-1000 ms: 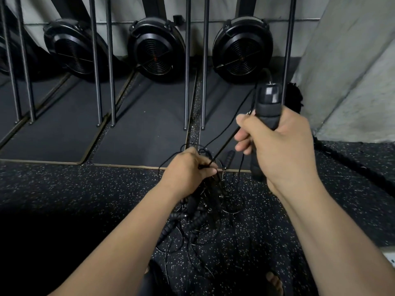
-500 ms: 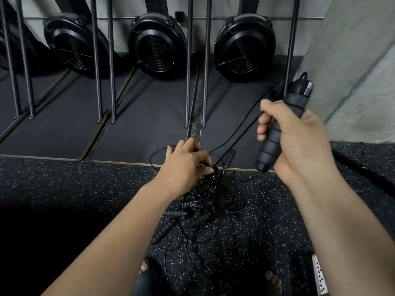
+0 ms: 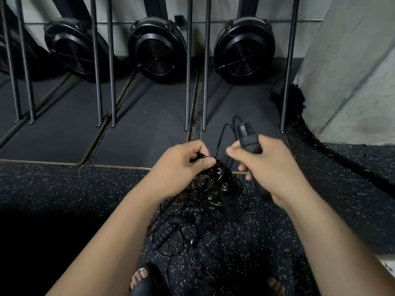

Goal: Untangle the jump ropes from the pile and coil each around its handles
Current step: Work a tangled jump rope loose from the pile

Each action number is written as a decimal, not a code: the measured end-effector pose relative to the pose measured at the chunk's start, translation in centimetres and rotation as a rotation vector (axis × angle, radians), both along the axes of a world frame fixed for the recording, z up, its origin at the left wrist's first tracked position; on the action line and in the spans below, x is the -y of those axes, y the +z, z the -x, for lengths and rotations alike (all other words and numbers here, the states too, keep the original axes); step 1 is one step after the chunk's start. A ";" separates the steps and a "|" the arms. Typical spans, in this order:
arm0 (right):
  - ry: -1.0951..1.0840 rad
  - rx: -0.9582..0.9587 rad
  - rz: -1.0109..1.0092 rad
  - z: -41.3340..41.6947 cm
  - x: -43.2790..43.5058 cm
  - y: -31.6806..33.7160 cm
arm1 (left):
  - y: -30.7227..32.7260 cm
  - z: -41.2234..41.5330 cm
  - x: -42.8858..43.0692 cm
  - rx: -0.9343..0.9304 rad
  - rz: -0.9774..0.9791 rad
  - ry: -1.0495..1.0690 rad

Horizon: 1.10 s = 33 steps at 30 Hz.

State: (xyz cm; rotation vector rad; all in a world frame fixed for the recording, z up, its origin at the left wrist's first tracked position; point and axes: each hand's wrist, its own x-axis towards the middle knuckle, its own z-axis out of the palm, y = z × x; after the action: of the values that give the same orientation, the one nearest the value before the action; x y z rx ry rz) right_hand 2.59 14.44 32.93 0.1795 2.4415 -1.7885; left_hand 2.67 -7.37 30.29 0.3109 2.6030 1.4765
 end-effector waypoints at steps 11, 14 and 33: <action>0.240 -0.030 -0.319 -0.7 1.4 1.2 | 1.7 -0.6 0.1 -0.068 -0.151 0.073; 0.267 0.041 -0.291 -0.7 1.3 1.4 | 1.6 -0.6 -0.3 -0.083 -0.138 0.101; -0.232 -0.146 0.062 0.0 2.6 -1.5 | 3.4 -2.5 -1.7 -0.168 0.114 0.390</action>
State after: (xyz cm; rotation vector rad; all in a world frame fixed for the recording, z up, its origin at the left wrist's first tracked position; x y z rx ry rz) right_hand 2.61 11.88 31.48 0.3524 2.5511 -2.0359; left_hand 5.16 -5.64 33.65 -0.0979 2.9995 1.4510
